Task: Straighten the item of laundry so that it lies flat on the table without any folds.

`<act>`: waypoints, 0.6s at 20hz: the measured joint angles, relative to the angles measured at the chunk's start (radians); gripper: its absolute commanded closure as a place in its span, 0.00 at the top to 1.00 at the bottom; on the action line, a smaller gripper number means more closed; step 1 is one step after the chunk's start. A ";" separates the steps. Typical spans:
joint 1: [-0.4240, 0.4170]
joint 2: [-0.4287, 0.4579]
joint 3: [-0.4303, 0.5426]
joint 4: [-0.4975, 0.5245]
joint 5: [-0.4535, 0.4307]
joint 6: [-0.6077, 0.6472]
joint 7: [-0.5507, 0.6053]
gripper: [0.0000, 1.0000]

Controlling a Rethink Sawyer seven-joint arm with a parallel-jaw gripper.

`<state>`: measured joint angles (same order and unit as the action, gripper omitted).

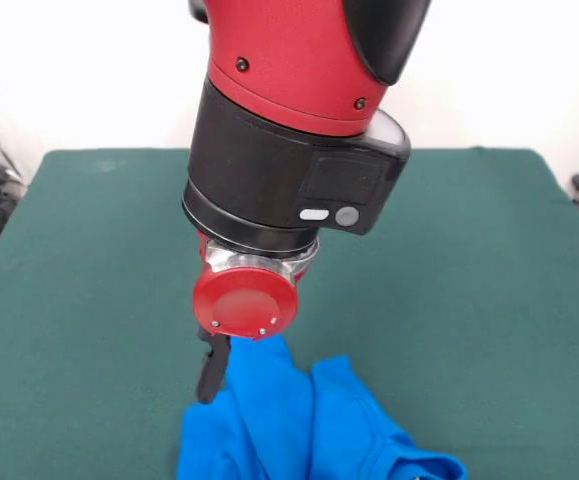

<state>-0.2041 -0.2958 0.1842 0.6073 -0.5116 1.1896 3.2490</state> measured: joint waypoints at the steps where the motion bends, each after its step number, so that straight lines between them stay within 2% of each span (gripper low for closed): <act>1: 0.000 -0.001 0.000 0.000 -0.004 0.000 -0.003 1.00; 7: 0.007 -0.006 0.000 -0.023 -0.023 0.007 -0.089 1.00; 12: 0.038 0.031 0.000 -0.109 -0.023 0.054 -0.133 1.00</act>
<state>-0.1661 -0.2648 0.1842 0.4982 -0.5348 1.2431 3.1157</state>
